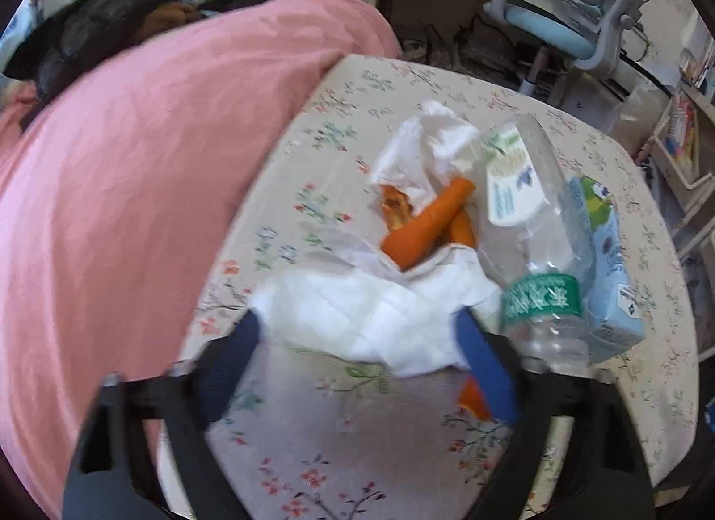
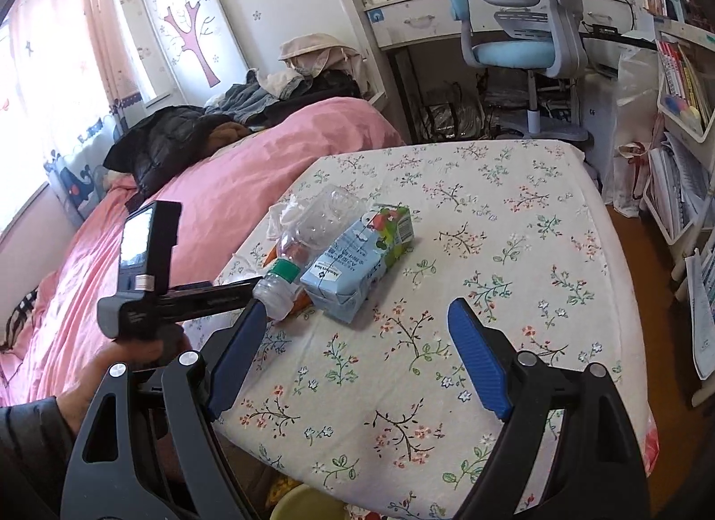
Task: Collect trash
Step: 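Grasp the white tissue with the left tool while the right tool grasps an orange peel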
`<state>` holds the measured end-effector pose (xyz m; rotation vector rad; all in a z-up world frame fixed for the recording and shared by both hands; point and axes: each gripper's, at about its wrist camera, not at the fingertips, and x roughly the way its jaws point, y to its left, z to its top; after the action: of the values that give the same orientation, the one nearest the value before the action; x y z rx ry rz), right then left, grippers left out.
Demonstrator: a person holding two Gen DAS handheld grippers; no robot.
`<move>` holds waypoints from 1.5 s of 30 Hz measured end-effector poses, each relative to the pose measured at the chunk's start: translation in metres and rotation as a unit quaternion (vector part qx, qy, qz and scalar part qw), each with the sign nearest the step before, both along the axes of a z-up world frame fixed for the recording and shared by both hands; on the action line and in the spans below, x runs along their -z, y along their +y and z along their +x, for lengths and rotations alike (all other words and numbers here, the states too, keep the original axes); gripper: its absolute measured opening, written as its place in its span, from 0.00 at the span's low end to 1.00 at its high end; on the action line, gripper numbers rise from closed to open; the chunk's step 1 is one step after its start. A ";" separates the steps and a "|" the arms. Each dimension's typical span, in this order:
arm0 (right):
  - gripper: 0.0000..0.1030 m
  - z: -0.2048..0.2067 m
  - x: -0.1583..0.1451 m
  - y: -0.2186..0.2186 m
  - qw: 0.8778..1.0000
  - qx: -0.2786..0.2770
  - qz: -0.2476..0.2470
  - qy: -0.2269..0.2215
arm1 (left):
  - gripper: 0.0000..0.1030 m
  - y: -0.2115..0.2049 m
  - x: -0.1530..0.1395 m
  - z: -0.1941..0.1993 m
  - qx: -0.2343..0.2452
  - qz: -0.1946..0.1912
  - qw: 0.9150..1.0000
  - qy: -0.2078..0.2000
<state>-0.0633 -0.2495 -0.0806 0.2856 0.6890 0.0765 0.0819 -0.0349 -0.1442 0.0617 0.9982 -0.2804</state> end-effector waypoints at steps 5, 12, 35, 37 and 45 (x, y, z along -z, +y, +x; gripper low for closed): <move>0.78 0.002 0.009 0.013 1.000 -0.014 -0.008 0.015 | 0.17 0.003 -0.001 0.000 0.028 -0.043 0.998 0.024; 0.78 0.007 0.028 0.057 0.996 -0.077 -0.021 0.045 | 0.13 0.043 -0.053 -0.021 0.006 -0.140 0.990 -0.016; 0.76 0.130 0.060 0.062 0.993 -0.034 0.099 0.059 | 0.13 0.124 -0.103 -0.040 -0.106 -0.192 0.971 -0.094; 0.76 0.129 0.064 0.039 0.990 0.005 0.130 0.062 | 0.13 0.122 -0.100 -0.040 -0.103 -0.188 0.973 -0.086; 0.76 0.134 0.070 0.076 0.994 -0.055 0.050 0.079 | 0.13 0.107 -0.090 -0.038 -0.087 -0.168 0.980 -0.060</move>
<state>0.0705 -0.1731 -0.1507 0.3528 0.8593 0.1953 0.0436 0.0717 -0.0540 -0.3117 0.8193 -0.2786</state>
